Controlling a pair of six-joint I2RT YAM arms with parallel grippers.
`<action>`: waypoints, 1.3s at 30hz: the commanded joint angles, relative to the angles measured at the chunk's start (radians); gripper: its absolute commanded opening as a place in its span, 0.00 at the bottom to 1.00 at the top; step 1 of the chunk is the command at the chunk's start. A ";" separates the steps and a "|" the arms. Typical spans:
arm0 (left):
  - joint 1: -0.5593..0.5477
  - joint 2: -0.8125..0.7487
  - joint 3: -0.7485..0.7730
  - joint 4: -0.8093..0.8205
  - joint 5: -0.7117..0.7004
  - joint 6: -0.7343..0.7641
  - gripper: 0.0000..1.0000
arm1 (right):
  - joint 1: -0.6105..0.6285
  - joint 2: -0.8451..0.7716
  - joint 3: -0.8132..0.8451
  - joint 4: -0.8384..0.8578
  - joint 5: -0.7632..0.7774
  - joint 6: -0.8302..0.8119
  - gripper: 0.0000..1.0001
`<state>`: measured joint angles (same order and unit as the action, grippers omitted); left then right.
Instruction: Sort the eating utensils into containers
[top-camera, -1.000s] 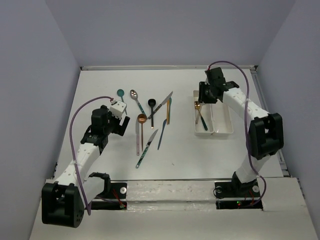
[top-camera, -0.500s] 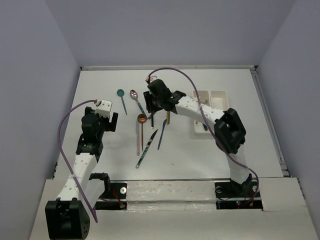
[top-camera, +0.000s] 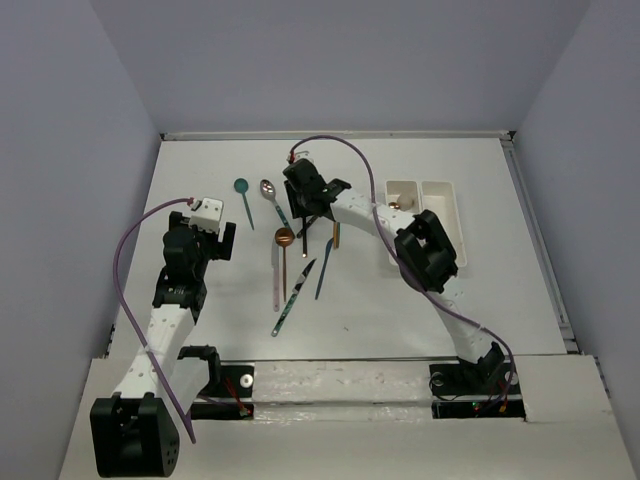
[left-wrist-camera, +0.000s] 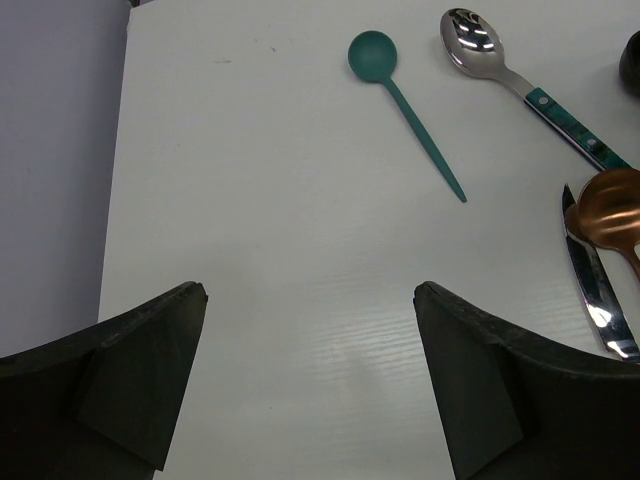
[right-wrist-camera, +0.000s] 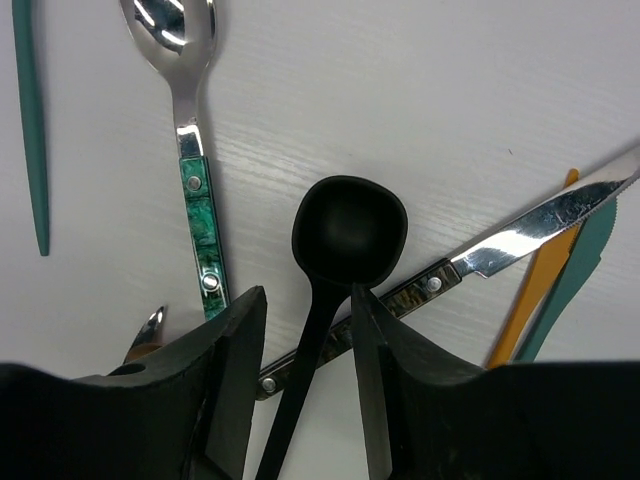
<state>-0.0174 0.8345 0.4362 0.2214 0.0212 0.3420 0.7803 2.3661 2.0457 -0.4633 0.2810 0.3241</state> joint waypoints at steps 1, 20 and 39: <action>0.004 -0.008 -0.005 0.061 -0.010 -0.008 0.99 | 0.004 0.027 0.036 0.002 0.052 -0.013 0.43; 0.002 0.003 -0.001 0.061 -0.010 -0.008 0.99 | 0.004 0.062 0.018 0.000 -0.011 0.006 0.29; 0.004 0.020 0.006 0.061 -0.010 -0.008 0.99 | 0.004 0.032 0.005 0.002 -0.022 -0.025 0.00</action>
<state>-0.0174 0.8532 0.4362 0.2218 0.0208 0.3412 0.7792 2.4355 2.0449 -0.4633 0.2543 0.3176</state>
